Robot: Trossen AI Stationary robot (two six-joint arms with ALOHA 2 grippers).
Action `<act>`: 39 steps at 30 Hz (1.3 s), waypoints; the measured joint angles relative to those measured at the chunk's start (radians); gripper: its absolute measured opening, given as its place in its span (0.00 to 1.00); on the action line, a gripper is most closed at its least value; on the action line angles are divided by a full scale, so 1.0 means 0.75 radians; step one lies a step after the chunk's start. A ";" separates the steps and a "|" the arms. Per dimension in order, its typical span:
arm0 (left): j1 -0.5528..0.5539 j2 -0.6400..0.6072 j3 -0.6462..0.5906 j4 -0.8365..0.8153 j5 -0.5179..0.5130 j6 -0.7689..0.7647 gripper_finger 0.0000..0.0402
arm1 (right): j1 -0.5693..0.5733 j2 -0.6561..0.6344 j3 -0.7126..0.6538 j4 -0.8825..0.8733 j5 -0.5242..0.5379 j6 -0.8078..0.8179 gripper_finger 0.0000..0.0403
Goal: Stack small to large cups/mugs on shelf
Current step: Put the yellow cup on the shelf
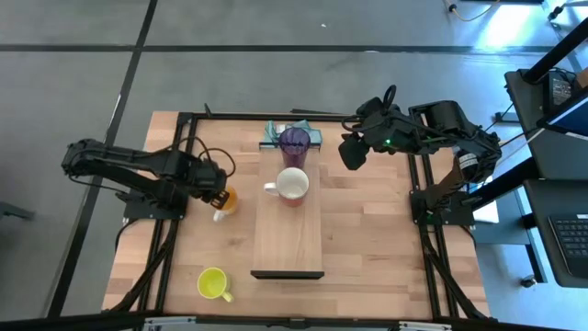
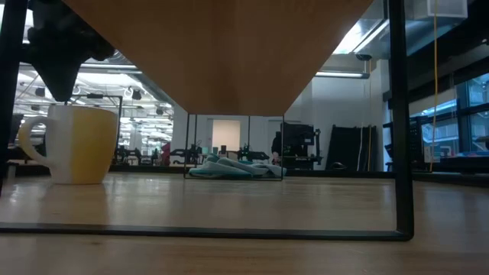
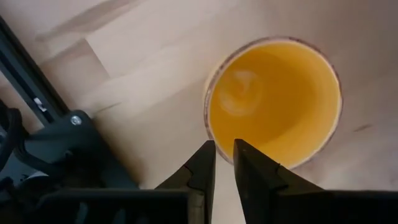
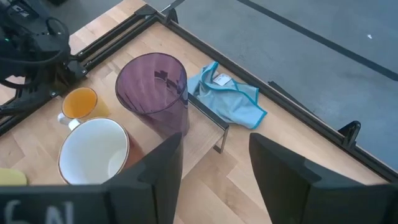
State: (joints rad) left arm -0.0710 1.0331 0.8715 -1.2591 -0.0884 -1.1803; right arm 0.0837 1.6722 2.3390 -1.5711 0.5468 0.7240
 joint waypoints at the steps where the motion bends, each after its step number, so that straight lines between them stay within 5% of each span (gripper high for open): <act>1: -0.009 0.000 0.000 0.000 -0.015 -0.013 0.13 | 0.000 0.000 0.000 0.000 0.000 -0.003 0.46; 15: -0.017 -0.003 -0.153 0.174 -0.019 -0.070 0.13 | 0.000 0.000 0.000 0.000 0.000 -0.034 0.46; 39: -0.017 0.002 -0.152 0.210 -0.115 0.063 0.15 | 0.000 0.001 0.000 0.000 0.001 -0.049 0.46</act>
State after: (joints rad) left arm -0.0837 1.0348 0.7578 -1.1019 -0.1750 -1.1330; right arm 0.0837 1.6726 2.3390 -1.5711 0.5476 0.6876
